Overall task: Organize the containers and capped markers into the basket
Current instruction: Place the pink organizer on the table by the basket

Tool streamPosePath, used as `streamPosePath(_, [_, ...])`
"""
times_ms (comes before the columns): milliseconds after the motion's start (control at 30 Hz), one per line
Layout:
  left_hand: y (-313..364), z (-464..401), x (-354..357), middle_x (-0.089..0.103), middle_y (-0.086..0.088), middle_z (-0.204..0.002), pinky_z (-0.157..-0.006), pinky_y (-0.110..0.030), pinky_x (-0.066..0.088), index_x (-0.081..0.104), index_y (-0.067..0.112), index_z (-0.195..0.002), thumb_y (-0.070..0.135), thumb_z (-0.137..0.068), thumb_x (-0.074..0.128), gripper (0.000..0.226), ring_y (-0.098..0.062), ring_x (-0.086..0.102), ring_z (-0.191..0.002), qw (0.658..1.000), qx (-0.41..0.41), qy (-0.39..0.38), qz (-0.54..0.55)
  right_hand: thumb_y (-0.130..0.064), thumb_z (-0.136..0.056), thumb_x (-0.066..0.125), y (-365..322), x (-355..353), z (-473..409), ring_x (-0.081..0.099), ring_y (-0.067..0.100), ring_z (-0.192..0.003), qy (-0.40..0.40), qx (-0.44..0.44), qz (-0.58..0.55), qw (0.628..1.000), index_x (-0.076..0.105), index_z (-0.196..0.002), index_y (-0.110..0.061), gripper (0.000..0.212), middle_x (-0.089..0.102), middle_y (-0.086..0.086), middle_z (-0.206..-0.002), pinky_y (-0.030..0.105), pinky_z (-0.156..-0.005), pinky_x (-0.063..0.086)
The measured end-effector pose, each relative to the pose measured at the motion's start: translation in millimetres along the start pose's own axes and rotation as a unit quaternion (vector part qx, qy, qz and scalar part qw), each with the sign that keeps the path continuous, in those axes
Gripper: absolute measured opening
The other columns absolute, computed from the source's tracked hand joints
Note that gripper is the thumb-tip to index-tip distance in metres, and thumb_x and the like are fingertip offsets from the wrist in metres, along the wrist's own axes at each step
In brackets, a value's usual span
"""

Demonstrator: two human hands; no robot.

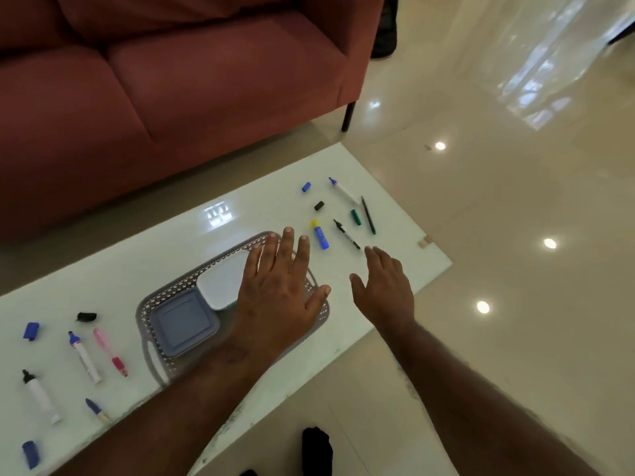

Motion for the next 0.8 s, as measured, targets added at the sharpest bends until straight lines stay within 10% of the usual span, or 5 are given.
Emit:
streamPosePath(300, [106, -31, 48, 0.016, -0.015, -0.163, -0.119, -0.050, 0.018, 0.018, 0.013, -0.157, 0.065, -0.093, 0.028, 0.082, -0.034, 0.019, -0.149, 0.995, 0.084, -0.037, -0.026, -0.043, -0.094, 0.052, 156, 5, 28, 0.034, 0.028, -0.141, 0.009, 0.160, -0.010, 0.987, 0.037, -0.147, -0.013, 0.063, 0.035, 0.007, -0.157, 0.045, -0.109, 0.039])
streamPosePath(800, [184, -62, 216, 0.018, -0.013, -0.163, -0.119, -0.049, 0.020, 0.020, 0.015, -0.156, 0.068, -0.091, 0.028, 0.084, -0.031, 0.019, -0.150, 0.985, 0.096, -0.126, -0.075, -0.053, -0.095, 0.048, 301, 228, 11, 0.047, 0.028, -0.129, -0.204, 0.301, -0.177, 0.914, 0.043, -0.139, -0.014, 0.059, 0.051, 0.008, -0.138, 0.041, -0.099, 0.042])
Point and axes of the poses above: each hand's wrist, its own z-axis away from the middle knuckle, its own x-axis out of the palm, y = z × x, the point moved 7 cm from there along -z, towards the middle knuckle
